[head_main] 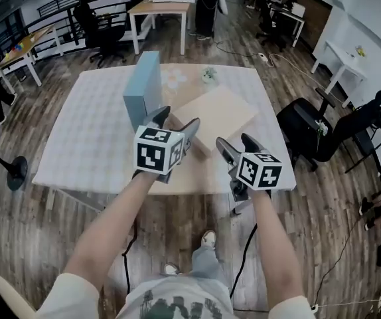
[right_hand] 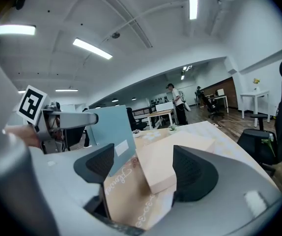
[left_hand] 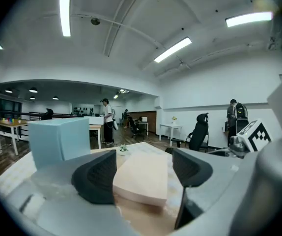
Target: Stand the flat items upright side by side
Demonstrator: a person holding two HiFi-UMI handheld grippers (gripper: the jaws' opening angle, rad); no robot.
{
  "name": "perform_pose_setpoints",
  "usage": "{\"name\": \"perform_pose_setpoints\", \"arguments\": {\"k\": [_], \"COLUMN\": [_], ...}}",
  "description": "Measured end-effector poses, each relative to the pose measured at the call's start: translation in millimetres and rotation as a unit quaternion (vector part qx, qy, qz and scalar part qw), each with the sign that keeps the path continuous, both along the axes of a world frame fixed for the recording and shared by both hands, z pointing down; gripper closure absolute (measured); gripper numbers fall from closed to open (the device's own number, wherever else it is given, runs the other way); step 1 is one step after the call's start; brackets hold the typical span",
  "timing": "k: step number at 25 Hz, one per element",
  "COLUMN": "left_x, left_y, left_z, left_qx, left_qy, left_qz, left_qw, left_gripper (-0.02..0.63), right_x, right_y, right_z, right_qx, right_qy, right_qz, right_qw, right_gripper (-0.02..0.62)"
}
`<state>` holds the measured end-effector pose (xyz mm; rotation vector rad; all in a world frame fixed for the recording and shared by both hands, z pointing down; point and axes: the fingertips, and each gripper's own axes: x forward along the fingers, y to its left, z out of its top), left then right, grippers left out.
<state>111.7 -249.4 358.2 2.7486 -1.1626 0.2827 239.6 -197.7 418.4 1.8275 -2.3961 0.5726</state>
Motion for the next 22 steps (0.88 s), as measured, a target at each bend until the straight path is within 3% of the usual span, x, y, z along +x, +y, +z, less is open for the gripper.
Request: {"name": "perform_pose_setpoints", "arguments": {"k": [6, 12, 17, 22], "left_x": [72.3, 133.1, 158.3, 165.8], "left_y": [-51.2, -120.6, -180.7, -227.2], "left_z": [27.0, 72.4, 106.9, 141.5], "left_qx": [-0.033, -0.102, -0.141, -0.186], "left_qy": [-0.041, -0.067, -0.112, -0.128], "left_qz": [0.051, 0.066, 0.069, 0.070], "left_qw": [0.9973, 0.9903, 0.9813, 0.9716], "left_gripper": [0.236, 0.236, 0.235, 0.235], "right_x": [62.7, 124.7, 158.7, 177.9], "right_y": [-22.5, -79.2, -127.0, -157.9], "right_z": [28.9, 58.0, 85.2, 119.8], "right_qx": [-0.016, -0.044, -0.086, -0.142], "right_qy": [-0.016, -0.077, -0.134, -0.180], "right_qz": [0.034, 0.054, 0.052, 0.068], "right_qw": [0.999, 0.995, 0.986, 0.971], "right_gripper": [0.232, 0.231, 0.231, 0.230]}}
